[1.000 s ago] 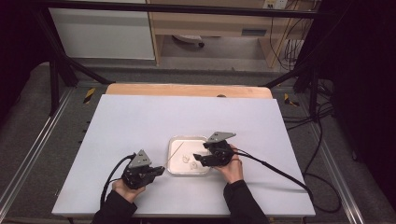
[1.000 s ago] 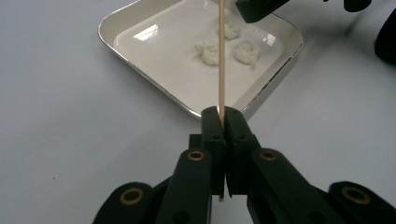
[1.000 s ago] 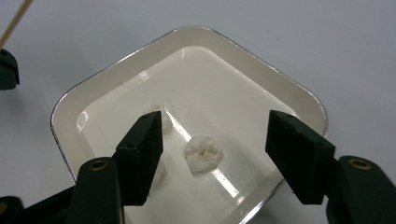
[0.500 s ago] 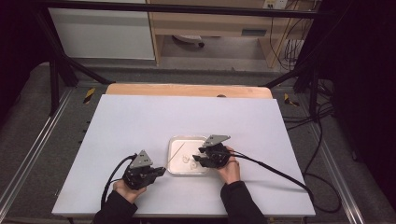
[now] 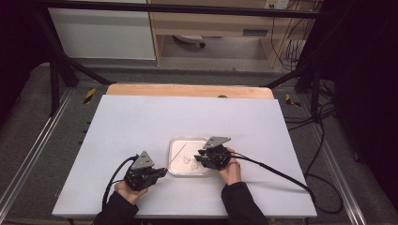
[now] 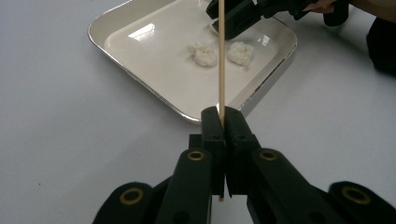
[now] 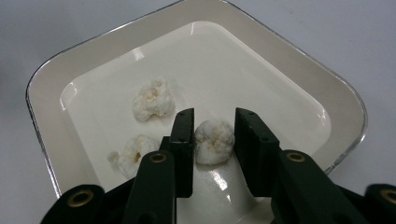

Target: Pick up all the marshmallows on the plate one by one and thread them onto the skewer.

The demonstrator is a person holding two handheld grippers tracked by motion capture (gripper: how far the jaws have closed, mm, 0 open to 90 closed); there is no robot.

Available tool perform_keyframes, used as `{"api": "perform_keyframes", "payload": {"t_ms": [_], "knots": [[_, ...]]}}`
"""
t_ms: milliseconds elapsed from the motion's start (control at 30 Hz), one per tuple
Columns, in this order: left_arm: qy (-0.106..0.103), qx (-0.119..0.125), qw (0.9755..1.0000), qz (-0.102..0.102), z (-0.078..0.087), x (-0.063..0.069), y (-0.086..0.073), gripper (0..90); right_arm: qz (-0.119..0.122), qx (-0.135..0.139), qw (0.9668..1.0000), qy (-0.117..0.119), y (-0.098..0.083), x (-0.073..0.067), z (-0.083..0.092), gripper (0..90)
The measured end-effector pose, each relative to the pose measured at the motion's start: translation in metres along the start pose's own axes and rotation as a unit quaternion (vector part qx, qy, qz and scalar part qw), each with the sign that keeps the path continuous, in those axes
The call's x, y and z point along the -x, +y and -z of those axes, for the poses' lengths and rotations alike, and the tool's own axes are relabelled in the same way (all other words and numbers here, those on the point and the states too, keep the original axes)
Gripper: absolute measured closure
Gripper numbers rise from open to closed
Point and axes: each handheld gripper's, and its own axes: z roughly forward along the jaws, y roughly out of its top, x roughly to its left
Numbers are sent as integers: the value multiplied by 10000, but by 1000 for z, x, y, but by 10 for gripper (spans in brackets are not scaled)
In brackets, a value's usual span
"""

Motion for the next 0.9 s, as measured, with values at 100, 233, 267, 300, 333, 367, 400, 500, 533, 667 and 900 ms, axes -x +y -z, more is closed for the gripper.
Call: {"api": "perform_keyframes", "payload": {"t_ms": [100,233,267,300,333,367,400,500,533,667,900], "knots": [[-3,4,10000,2,0,0,0,884,-91,32,9999,32,3,2,4,707],[-7,29,10000,3,1,1,0,884,-270,156,9994,172,9,4,14,709],[-4,43,10000,-3,1,1,0,884,-305,197,9991,212,10,4,17,709],[-4,43,10000,-3,1,1,0,883,-305,197,9991,212,10,4,17,709],[-8,51,10000,1,1,1,0,884,-387,260,9986,268,13,4,23,712],[-10,58,10000,-4,1,2,0,883,-404,301,9983,308,15,5,26,713],[-10,58,10000,-4,1,2,0,884,-443,335,9978,353,16,5,29,714],[-11,78,10000,-6,1,3,0,884,-519,432,9968,433,18,5,35,716],[-20,84,10000,-17,1,3,0,884,-626,531,9953,509,19,6,41,717],[-30,86,10000,-29,1,5,0,884,-724,659,9933,615,21,6,49,719],[-52,109,9999,-76,0,8,1,884,-1046,1035,9852,873,23,7,70,725]]}}
